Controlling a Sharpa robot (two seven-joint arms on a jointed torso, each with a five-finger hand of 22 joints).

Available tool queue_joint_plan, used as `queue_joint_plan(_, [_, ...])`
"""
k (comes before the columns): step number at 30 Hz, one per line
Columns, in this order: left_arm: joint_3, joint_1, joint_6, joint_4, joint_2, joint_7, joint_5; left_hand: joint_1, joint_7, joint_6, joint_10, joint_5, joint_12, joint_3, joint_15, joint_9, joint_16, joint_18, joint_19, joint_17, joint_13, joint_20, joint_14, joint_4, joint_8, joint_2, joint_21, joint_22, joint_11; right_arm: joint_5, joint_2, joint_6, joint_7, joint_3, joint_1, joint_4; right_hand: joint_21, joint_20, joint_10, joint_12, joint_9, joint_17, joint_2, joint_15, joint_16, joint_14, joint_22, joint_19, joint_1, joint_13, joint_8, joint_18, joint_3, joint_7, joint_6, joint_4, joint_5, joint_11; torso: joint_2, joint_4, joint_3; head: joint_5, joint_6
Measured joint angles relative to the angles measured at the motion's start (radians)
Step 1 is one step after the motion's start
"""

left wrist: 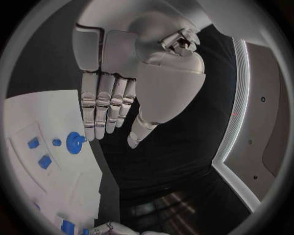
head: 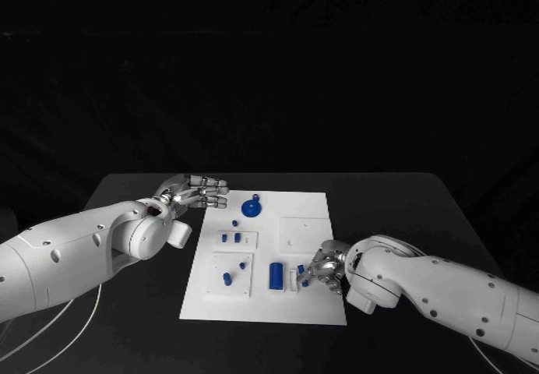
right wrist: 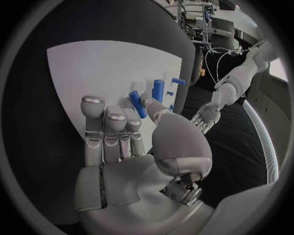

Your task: Assemble the parts on the task board

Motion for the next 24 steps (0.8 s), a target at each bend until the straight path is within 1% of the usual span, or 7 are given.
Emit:
queue_joint_plan(4, [0.0, 0.0, 0.0, 0.0, 0.0, 0.0, 0.0, 0.0, 0.0, 0.0, 0.0, 0.0, 0.0, 0.0, 0.0, 0.0, 0.0, 0.0, 0.0, 0.0, 0.0, 0.0, 0.0, 0.0, 0.0, 0.0, 0.0, 0.0, 0.0, -0.003, 0.004, 0.003, 0.0, -0.002, 0.002, -0.004, 0.0, 0.0, 0.002, 0.0, -0.003, -0.001, 0.001, 0.0, 0.0, 0.0, 0.0, 0.0, -0.001, 0.0, 0.001, 0.0, 0.0, 0.0, 0.0, 0.0, 0.0, 0.002, 0.0, -0.0004, -0.0006, 0.004, -0.002])
queue_joint_plan(10, [0.0, 0.0, 0.0, 0.0, 0.001, 0.0, 0.0, 0.0, 0.0, 0.0, 0.0, 0.0, 0.0, 0.0, 0.0, 0.0, 0.0, 0.0, 0.0, 0.0, 0.0, 0.0, 0.0, 0.0, 0.0, 0.0, 0.0, -0.003, 0.0, -0.006, 0.013, 0.006, -0.001, -0.004, 0.002, -0.004, 0.0, 0.0, 0.002, 0.0, -0.005, -0.001, -0.002, 0.0, 0.0, 0.0, 0.0, 0.0, -0.004, 0.0, 0.001, 0.0, -0.004, 0.0, 0.0, 0.004, 0.0, 0.002, 0.0, -0.001, -0.0001, 0.011, -0.002])
queue_joint_plan(24, [0.0, 0.0, 0.001, 0.001, 0.0, 0.0, 0.0, 0.0, 0.0, 0.0, 0.0, 0.0, 0.0, 0.0, 0.0, 0.0, 0.0, 0.0, 0.0, 0.0, 0.0, 0.0, 0.0, 0.0, 0.0, 0.0, 0.0, -0.003, 0.0, -0.003, 0.017, 0.028, -0.001, -0.005, 0.002, 0.002, 0.0, 0.0, 0.002, 0.0, -0.005, -0.002, -0.002, 0.0, 0.0, 0.0, 0.0, 0.0, -0.004, 0.0, 0.0, 0.0, -0.008, 0.001, -0.001, 0.008, 0.0, 0.002, 0.0, -0.0016, 0.0005, 0.015, -0.004])
